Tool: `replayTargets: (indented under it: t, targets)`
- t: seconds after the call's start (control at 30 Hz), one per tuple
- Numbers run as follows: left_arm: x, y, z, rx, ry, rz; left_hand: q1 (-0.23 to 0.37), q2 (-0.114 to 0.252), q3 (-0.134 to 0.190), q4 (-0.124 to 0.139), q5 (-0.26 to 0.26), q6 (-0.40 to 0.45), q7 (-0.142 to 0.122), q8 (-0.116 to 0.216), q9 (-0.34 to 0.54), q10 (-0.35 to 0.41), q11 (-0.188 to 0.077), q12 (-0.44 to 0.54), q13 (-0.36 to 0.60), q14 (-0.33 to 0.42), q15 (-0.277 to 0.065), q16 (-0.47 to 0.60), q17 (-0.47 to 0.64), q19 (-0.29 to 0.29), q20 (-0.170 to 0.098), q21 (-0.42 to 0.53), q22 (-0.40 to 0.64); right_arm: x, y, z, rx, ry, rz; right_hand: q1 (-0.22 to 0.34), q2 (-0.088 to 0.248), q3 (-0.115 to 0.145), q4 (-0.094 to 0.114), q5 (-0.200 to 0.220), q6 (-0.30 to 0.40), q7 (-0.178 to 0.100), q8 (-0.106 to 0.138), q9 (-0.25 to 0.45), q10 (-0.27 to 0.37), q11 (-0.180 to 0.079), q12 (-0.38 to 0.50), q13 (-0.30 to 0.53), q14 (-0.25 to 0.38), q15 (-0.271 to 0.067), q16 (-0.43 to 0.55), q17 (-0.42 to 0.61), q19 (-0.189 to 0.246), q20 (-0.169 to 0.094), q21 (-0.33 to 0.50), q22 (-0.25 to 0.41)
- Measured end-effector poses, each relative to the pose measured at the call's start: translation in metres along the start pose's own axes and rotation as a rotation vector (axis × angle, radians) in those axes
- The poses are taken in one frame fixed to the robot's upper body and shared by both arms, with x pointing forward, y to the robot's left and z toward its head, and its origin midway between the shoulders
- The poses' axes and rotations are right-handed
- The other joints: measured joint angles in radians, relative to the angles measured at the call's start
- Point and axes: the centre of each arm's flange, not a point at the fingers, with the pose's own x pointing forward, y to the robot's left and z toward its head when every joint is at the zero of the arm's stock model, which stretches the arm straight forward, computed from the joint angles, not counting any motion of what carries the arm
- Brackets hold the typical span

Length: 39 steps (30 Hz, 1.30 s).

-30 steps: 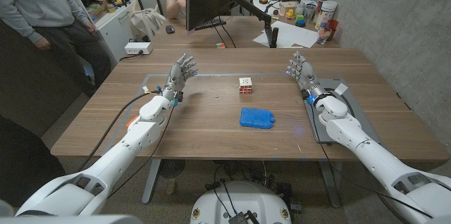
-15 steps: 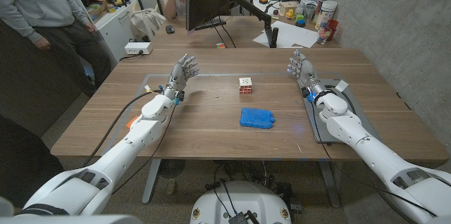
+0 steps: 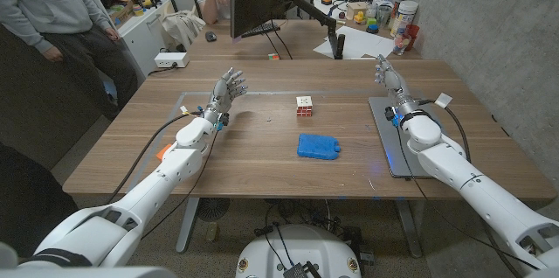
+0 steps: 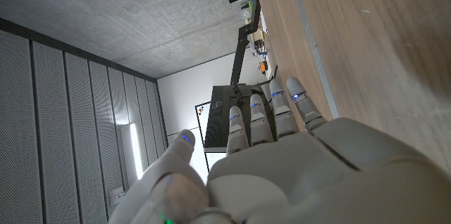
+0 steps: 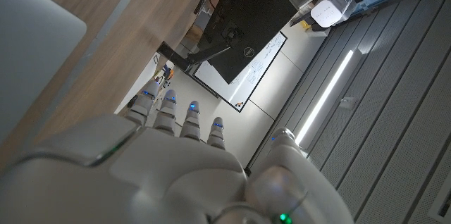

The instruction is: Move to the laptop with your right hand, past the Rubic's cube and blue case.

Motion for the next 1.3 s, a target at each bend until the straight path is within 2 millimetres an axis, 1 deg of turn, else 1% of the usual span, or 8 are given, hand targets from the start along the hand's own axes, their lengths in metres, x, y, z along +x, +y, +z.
replayTargets:
  t: [0.33, 0.37, 0.5, 0.63, 0.9, 1.0, 1.13, 1.3]
  targets:
    - [0.004, 0.002, -0.003, -0.006, 0.006, -0.004, 0.0, 0.0, 0.0, 0.0, 0.0, 0.0, 0.0, 0.0, 0.0, 0.0, 0.0, 0.0, 0.0, 0.0, 0.0, 0.0, 0.0, 0.0, 0.0, 0.0, 0.0, -0.026, -0.015, 0.022, -0.336, -0.046, -0.133, -0.001, -0.015, -0.01, -0.01, 0.0, 0.078, -0.001, 0.021, -0.001, 0.015, -0.007, 0.0, 0.0, -0.006, -0.006, 0.0, 0.001, -0.016, -0.002, -0.014, -0.003]
    - [0.005, 0.001, -0.003, -0.008, 0.004, -0.012, 0.0, 0.0, 0.0, 0.0, 0.0, 0.0, 0.0, 0.0, 0.0, 0.0, 0.0, 0.0, 0.0, 0.0, 0.0, 0.0, 0.0, 0.0, 0.0, 0.0, 0.0, -0.039, -0.009, 0.04, -0.376, -0.09, -0.121, 0.003, -0.019, -0.012, -0.012, 0.0, 0.091, -0.002, 0.024, -0.001, 0.02, -0.009, 0.0, 0.0, -0.008, -0.008, 0.0, 0.001, -0.019, 0.0, -0.016, -0.003]
    - [0.006, 0.002, -0.004, -0.009, 0.008, -0.008, 0.0, 0.0, 0.0, 0.0, 0.0, 0.0, 0.0, 0.0, 0.0, 0.0, 0.0, 0.0, 0.0, 0.0, 0.0, 0.0, 0.0, 0.0, 0.0, 0.0, 0.0, -0.04, -0.02, 0.036, -0.523, -0.079, -0.2, 0.003, -0.019, -0.017, -0.017, 0.0, 0.126, -0.029, 0.028, -0.001, 0.03, -0.02, 0.0, 0.0, -0.007, -0.015, 0.0, 0.001, -0.027, 0.001, -0.022, -0.007]
    - [0.007, 0.0, -0.004, -0.011, 0.005, -0.022, 0.0, 0.0, 0.0, 0.0, 0.0, 0.0, 0.0, 0.0, 0.0, 0.0, 0.0, 0.0, 0.0, 0.0, 0.0, 0.0, 0.0, 0.0, 0.0, 0.0, 0.0, -0.061, -0.009, 0.06, -0.657, -0.14, -0.216, 0.003, -0.019, -0.013, -0.024, 0.0, 0.155, -0.043, 0.032, -0.001, 0.032, -0.034, 0.0, 0.0, -0.016, -0.024, 0.0, 0.001, -0.029, -0.001, -0.03, -0.007]
    - [0.008, -0.002, -0.005, -0.015, 0.004, -0.03, 0.0, 0.0, 0.0, 0.0, 0.0, 0.0, 0.0, 0.0, 0.0, 0.0, 0.0, 0.0, 0.0, 0.0, 0.0, 0.0, 0.0, 0.0, 0.0, 0.0, 0.0, -0.073, -0.012, 0.066, -0.934, -0.146, -0.304, 0.047, 0.003, 0.012, -0.063, 0.0, 0.187, -0.048, 0.023, -0.001, 0.005, -0.077, -0.01, 0.0, -0.07, -0.029, -0.008, 0.001, -0.029, -0.001, -0.067, -0.017]
    - [0.009, -0.003, -0.005, -0.016, 0.004, -0.03, 0.0, 0.0, 0.0, 0.0, 0.0, 0.0, 0.0, 0.0, 0.0, 0.0, 0.0, 0.0, 0.0, 0.0, 0.0, 0.0, 0.0, 0.0, 0.0, 0.0, 0.0, -0.074, -0.022, 0.068, -1.047, -0.136, -0.358, 0.076, 0.013, 0.027, -0.078, 0.0, 0.17, -0.05, 0.016, -0.001, -0.005, -0.068, -0.01, 0.0, -0.094, -0.033, -0.015, 0.001, -0.028, -0.001, -0.081, -0.021]
    - [0.011, -0.006, -0.004, -0.022, -0.001, -0.049, 0.0, 0.0, 0.0, 0.0, 0.0, 0.0, 0.0, 0.0, 0.0, 0.0, 0.0, 0.0, 0.0, 0.0, 0.0, 0.0, 0.0, 0.0, 0.0, 0.0, 0.0, -0.077, -0.006, 0.062, -1.164, -0.14, -0.333, 0.105, 0.031, 0.044, -0.095, 0.0, 0.172, -0.049, 0.016, -0.001, 0.001, -0.058, -0.01, 0.005, -0.097, -0.036, -0.014, 0.001, -0.028, -0.001, -0.098, -0.021]
    - [0.012, -0.008, -0.003, -0.028, -0.003, -0.061, 0.0, 0.0, 0.0, 0.0, 0.0, 0.0, 0.0, 0.0, 0.0, 0.0, 0.0, 0.0, 0.0, 0.0, 0.0, 0.0, 0.0, 0.0, 0.0, 0.0, 0.0, -0.072, -0.001, 0.049, -1.252, -0.111, -0.318, 0.145, 0.048, 0.065, -0.115, 0.0, 0.279, -0.045, 0.043, 0.002, 0.042, -0.054, 0.004, 0.005, -0.079, -0.048, 0.002, 0.003, -0.028, -0.001, -0.107, -0.018]
